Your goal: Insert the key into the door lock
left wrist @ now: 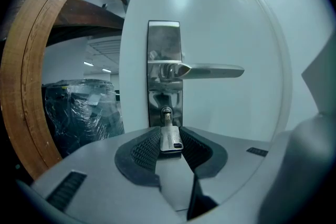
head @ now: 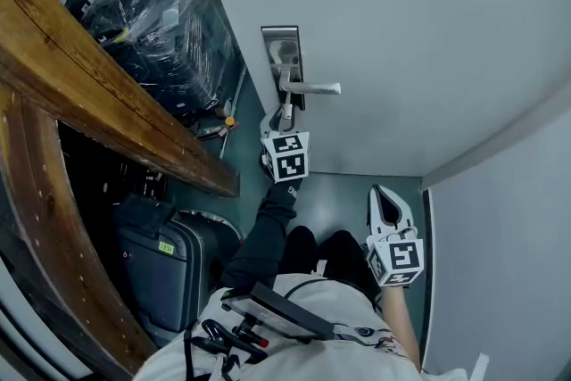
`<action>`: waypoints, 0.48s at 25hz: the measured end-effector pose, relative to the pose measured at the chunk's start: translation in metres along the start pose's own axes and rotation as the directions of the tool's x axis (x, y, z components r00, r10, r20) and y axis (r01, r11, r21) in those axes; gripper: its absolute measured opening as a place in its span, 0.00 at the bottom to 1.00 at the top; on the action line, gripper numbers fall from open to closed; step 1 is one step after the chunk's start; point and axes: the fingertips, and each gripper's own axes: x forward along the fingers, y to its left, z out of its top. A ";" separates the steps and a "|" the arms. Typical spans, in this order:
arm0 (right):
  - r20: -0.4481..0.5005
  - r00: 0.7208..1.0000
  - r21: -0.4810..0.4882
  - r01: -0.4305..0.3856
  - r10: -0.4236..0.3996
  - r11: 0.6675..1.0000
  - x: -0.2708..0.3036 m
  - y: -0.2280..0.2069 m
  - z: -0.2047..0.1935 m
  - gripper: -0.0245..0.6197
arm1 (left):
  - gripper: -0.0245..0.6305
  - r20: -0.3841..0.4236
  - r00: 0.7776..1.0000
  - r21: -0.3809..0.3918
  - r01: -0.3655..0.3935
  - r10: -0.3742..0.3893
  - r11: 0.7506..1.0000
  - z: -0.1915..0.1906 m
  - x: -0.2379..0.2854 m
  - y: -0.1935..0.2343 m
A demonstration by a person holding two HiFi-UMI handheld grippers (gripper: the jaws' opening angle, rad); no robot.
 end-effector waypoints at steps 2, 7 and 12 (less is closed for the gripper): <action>0.000 1.000 0.002 0.001 -0.001 1.000 0.000 0.000 0.000 0.05 | 0.22 -0.009 1.000 0.002 -0.007 0.007 1.000 -0.002 0.002 0.002; -0.002 1.000 0.005 0.014 -0.014 1.000 0.000 -0.004 0.003 0.05 | 0.22 -0.013 1.000 0.001 -0.008 0.008 1.000 0.009 0.007 0.002; 0.003 1.000 0.009 0.028 -0.028 1.000 0.002 -0.009 0.009 0.05 | 0.22 -0.019 1.000 0.024 -0.008 0.008 1.000 0.013 0.026 0.003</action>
